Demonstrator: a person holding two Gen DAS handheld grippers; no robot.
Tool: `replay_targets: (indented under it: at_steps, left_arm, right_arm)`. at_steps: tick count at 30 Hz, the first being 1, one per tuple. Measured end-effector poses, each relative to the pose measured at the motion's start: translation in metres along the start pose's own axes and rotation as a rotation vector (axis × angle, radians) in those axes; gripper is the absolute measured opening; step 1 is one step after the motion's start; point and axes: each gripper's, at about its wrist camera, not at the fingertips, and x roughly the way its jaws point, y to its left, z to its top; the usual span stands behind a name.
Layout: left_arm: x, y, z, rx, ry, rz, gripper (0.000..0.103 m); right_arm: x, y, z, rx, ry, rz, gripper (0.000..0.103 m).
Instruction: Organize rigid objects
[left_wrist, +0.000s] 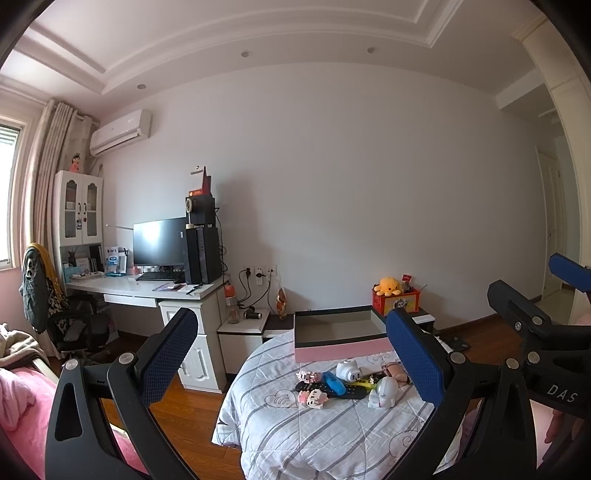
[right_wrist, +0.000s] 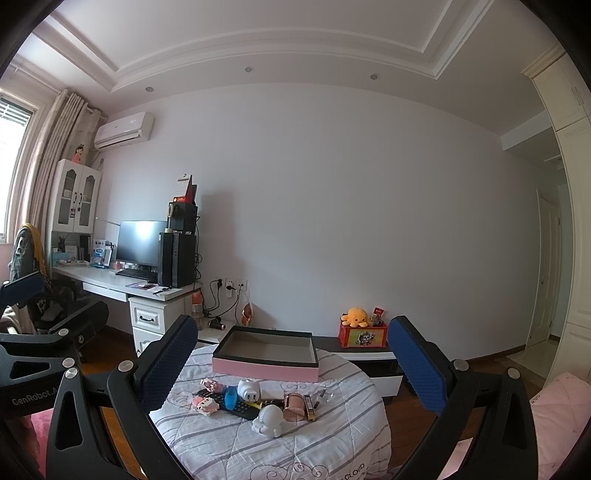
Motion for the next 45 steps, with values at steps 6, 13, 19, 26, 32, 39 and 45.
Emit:
replay_targets:
  at_steps: [6,13,19,26,32,39,45]
  left_arm:
    - [0.001,-0.002,0.004,0.0,0.003,-0.002,0.103]
    - [0.003,-0.004,0.004,0.001,0.007,0.0,0.103]
    - [0.004,-0.004,0.002,0.004,0.008,-0.004,0.103]
    - [0.027,-0.01,-0.01,0.013,0.05,-0.02,0.103]
    - [0.077,-0.014,-0.043,0.01,0.182,-0.027,0.103]
    - [0.148,-0.023,-0.093,0.009,0.358,-0.043,0.103]
    - [0.205,-0.031,-0.134,0.027,0.512,-0.05,0.103]
  right_arm:
    - [0.0,0.001,-0.001,-0.001,0.001,0.0,0.103]
    - [0.002,0.002,-0.005,-0.001,0.007,0.002,0.103]
    - [0.003,0.0,-0.007,-0.002,0.012,0.0,0.103]
    - [0.017,-0.01,-0.018,0.019,0.044,-0.012,0.103]
    - [0.057,-0.029,-0.049,0.049,0.147,-0.031,0.103]
    - [0.117,-0.046,-0.1,0.079,0.303,-0.019,0.103]
    - [0.171,-0.041,-0.145,0.089,0.444,0.045,0.103]
